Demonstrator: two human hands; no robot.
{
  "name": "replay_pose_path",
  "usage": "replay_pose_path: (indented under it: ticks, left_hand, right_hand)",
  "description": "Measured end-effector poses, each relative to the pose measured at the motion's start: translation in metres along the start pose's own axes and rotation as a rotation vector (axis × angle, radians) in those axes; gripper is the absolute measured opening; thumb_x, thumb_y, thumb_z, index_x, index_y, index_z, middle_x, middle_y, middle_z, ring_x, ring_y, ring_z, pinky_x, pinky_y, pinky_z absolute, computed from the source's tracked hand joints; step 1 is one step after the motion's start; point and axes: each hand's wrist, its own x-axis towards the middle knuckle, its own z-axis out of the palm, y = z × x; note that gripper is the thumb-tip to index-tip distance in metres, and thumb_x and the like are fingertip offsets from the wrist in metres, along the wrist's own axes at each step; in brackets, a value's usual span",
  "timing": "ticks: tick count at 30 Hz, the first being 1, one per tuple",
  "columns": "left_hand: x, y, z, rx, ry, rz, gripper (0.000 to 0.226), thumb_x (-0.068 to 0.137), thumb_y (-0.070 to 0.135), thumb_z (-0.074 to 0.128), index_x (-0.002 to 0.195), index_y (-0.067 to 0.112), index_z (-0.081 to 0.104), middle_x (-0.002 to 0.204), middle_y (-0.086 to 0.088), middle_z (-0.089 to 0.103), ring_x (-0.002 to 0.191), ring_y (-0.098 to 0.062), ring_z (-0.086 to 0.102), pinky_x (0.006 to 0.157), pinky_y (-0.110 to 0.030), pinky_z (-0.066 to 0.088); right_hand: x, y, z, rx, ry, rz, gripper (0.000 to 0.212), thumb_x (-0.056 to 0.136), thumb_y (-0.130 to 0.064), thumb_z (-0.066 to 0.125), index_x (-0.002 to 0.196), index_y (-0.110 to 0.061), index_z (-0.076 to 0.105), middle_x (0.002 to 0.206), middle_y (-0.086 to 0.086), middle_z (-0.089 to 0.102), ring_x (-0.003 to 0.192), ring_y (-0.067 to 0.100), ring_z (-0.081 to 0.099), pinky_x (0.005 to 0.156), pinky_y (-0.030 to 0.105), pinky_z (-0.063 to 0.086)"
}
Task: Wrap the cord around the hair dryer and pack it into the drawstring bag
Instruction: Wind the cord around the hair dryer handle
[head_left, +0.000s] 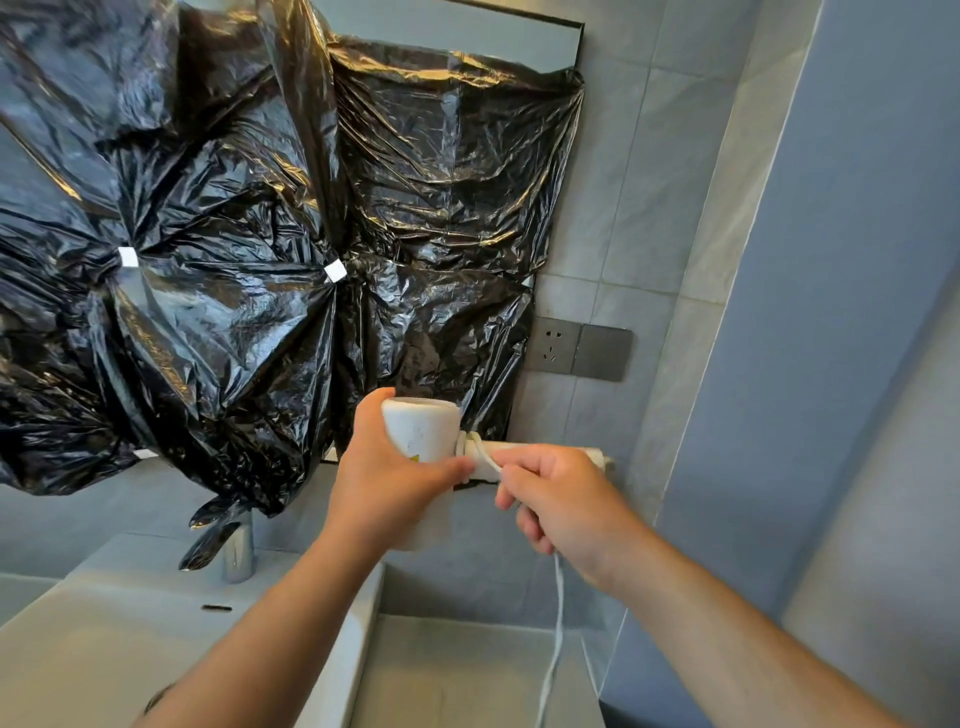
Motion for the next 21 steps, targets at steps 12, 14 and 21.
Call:
replay_pose_path:
  ticks: [12,14,21]
  left_hand:
    - [-0.011,0.009,0.015,-0.405,-0.054,-0.054,0.052,0.054,0.028,0.082,0.101,0.022,0.06,0.097,-0.012,0.067,0.078,-0.019,0.065,0.068,-0.043,0.058]
    - [-0.012,0.01,0.011,-0.433,-0.115,-0.081,0.061,0.05,0.031,0.085,0.104,0.021,0.06,0.101,-0.014,0.067,0.082,-0.022,0.066,0.07,-0.047,0.058]
    - [-0.012,0.026,-0.001,-0.298,-0.469,-0.021,0.088,0.039,0.031,0.089,0.119,0.033,0.054,0.108,-0.013,0.065,0.084,-0.02,0.067,0.07,-0.04,0.06]
  right_hand:
    - [-0.008,0.036,0.008,0.223,-0.066,0.058,0.02,0.092,-0.015,0.061,0.073,-0.014,0.069,0.057,0.0,0.056,0.041,0.007,0.038,0.039,0.018,0.029]
    - [-0.007,0.039,-0.003,0.097,-0.059,0.124,0.025,0.088,-0.022,0.067,0.065,-0.013,0.062,0.052,-0.001,0.055,0.039,0.007,0.039,0.039,0.018,0.03]
    - [0.001,0.033,-0.058,0.054,-0.316,0.164,0.009,0.07,-0.019,0.076,0.074,-0.017,0.069,0.063,-0.004,0.069,0.052,0.008,0.06,0.044,0.018,0.042]
